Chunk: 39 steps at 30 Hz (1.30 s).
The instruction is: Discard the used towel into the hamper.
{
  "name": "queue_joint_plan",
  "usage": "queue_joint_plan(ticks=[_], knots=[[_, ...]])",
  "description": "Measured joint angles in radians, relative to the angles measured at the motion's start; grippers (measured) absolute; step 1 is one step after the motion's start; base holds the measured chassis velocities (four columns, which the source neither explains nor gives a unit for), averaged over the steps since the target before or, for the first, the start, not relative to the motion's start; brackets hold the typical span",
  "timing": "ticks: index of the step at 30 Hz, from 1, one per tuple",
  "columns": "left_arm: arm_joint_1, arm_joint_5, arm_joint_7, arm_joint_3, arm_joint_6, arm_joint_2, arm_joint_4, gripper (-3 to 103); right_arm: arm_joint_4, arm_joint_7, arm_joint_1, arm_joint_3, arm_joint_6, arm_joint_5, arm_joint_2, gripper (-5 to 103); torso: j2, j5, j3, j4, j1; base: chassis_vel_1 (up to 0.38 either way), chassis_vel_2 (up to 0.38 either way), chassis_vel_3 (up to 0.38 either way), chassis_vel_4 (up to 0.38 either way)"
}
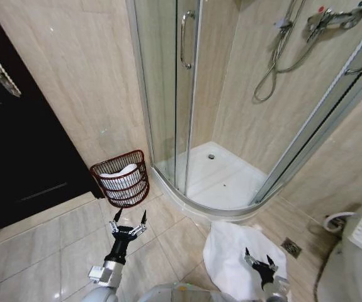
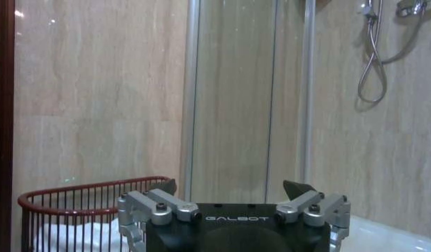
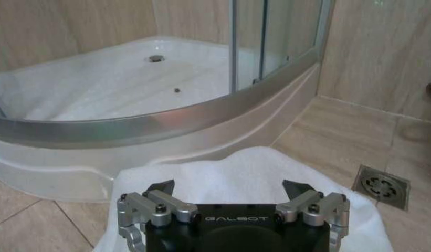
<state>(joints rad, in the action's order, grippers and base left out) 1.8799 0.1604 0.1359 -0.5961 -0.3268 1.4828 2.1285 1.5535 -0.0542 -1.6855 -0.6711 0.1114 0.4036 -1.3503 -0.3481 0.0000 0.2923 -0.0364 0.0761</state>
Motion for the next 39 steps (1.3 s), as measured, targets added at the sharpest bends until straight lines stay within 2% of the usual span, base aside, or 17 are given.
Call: queue_joint_plan(ticks=[31,39], knots=[[0.006,0.002,0.006,-0.006,-0.021,-0.007,-0.006,100,-0.028,-0.004,0.014,-0.008,0.009,-0.007,-0.006,100,0.128,0.0000,-0.088,0.0001,-0.041,0.000,0.000,0.000,0.000],[0.007,0.002,0.002,-0.005,-0.043,-0.002,-0.009,100,-0.081,0.013,0.069,-0.014,-0.027,0.013,0.009,100,0.153,0.0000,-0.107,0.0000,-0.046,0.000,0.000,0.000,0.000]])
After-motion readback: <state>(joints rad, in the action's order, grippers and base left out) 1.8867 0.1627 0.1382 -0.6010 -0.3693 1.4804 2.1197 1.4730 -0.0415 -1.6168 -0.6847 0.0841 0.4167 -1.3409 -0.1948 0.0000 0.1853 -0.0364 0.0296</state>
